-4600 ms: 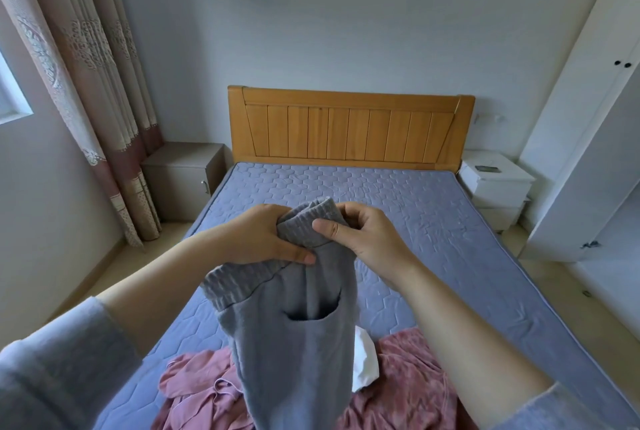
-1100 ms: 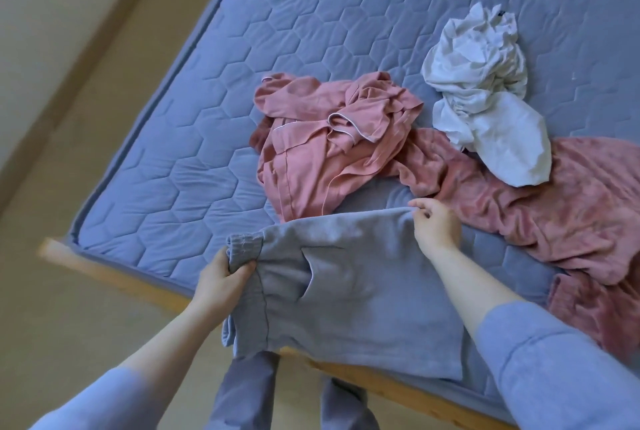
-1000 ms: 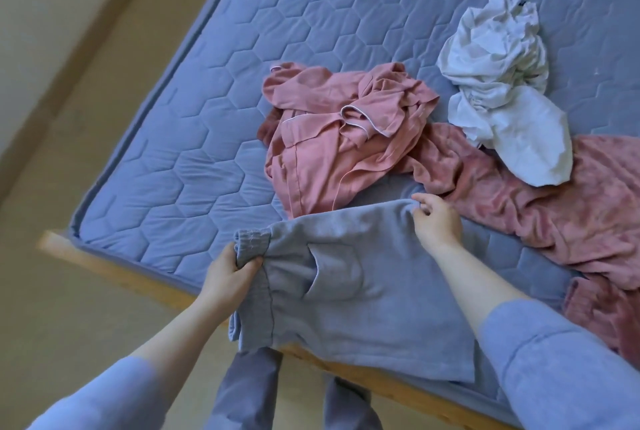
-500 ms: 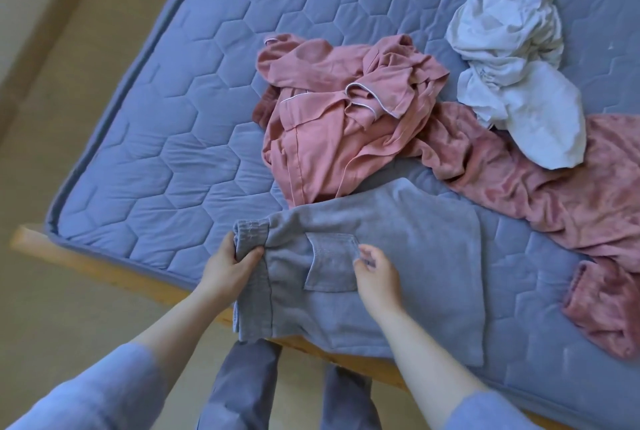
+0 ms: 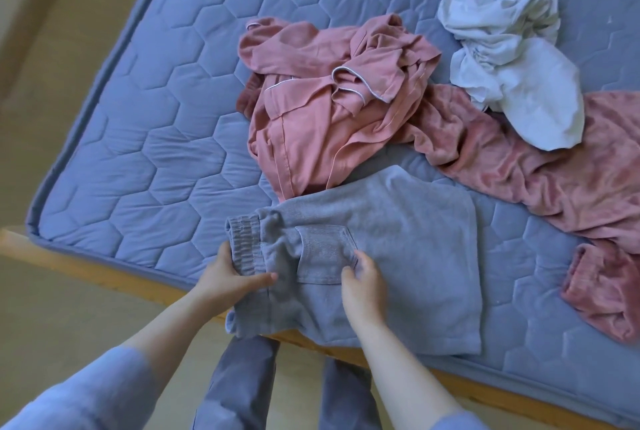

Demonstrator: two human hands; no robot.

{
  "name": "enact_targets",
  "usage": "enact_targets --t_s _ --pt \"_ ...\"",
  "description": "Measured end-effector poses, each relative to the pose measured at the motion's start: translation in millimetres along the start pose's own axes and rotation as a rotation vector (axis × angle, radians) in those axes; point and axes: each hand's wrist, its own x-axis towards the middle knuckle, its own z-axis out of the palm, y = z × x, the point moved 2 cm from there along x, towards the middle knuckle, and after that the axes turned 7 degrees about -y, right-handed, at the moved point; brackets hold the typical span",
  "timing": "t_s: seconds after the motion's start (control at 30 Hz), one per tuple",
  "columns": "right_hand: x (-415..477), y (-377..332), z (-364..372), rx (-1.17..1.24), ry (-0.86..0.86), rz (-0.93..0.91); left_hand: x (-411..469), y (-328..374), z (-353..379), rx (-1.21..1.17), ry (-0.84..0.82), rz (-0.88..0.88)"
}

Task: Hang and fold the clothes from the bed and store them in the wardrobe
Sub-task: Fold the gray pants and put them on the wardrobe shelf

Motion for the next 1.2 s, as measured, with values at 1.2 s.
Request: enact_targets --t_s 1.2 --pt "-2 122 -178 0.782 -0.210 0.230 -27 137 225 -0.135 -0.199 0.193"
